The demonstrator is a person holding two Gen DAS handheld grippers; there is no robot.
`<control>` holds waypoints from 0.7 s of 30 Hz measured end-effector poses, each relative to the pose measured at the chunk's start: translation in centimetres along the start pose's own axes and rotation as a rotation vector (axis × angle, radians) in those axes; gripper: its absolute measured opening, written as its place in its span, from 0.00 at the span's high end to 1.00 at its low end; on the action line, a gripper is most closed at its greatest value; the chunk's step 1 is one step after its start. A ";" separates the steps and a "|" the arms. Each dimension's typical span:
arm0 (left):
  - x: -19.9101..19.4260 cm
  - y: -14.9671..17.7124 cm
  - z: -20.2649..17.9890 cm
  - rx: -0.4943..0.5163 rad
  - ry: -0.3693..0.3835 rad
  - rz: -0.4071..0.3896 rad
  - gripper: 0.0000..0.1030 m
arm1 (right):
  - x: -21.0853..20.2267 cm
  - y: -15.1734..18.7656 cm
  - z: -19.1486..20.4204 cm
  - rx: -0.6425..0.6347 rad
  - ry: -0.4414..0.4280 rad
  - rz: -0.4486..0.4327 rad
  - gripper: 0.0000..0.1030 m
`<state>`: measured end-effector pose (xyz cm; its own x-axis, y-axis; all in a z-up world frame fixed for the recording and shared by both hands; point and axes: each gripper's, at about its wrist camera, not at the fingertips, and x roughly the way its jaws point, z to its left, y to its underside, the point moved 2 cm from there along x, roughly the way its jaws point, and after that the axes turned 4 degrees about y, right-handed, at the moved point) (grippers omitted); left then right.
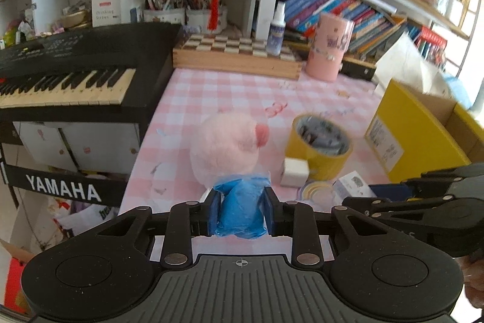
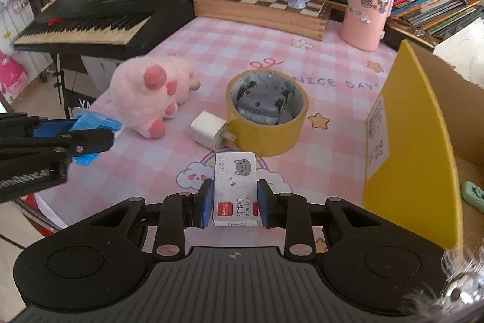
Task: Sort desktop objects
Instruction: 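Close the left tool on the blue packet while the right tool grasps the small white box, then lift and carry the blue packet and white box in both tools over the yellow box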
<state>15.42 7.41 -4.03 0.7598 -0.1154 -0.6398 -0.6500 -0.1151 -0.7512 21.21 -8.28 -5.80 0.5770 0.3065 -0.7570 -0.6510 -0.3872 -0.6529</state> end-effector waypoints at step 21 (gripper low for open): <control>-7.6 0.4 -1.5 -0.009 0.162 -0.087 0.72 | -8.7 2.2 0.7 0.107 0.040 -0.094 0.73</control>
<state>9.39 6.79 0.78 0.8014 -0.2619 -0.5377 -0.5828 -0.1398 -0.8005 14.42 -11.18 -0.69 0.6561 0.3011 -0.6919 -0.6403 -0.2630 -0.7217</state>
